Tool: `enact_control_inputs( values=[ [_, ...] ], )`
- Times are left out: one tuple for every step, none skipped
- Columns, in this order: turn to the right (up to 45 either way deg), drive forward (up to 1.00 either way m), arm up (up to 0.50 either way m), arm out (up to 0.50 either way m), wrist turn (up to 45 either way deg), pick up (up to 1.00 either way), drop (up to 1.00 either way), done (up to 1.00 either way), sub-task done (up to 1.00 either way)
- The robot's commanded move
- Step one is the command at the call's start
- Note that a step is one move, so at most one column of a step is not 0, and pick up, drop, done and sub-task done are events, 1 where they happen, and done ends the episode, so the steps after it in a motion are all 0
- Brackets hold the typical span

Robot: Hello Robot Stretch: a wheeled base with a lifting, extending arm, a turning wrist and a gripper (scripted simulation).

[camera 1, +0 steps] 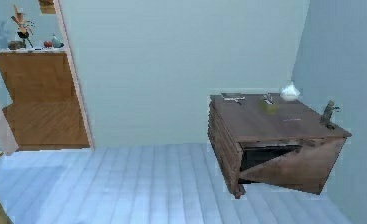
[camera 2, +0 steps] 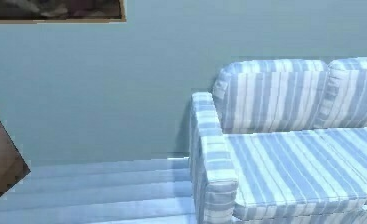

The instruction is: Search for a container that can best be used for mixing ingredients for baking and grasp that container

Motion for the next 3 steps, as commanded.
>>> enact_control_inputs(
  values=[
    [-9.0, 0.00, 0.00, 0.00, 0.0, 0.00, 0.00, 0.00, 0.00],
    [-3.0, 0.00, 0.00, 0.00, 0.0, 0.00, 0.00, 0.00, 0.00],
    [0.0, 0.30, 0.00, 0.00, 0.0, 0.00, 0.00, 0.00, 0.00]
  ],
)
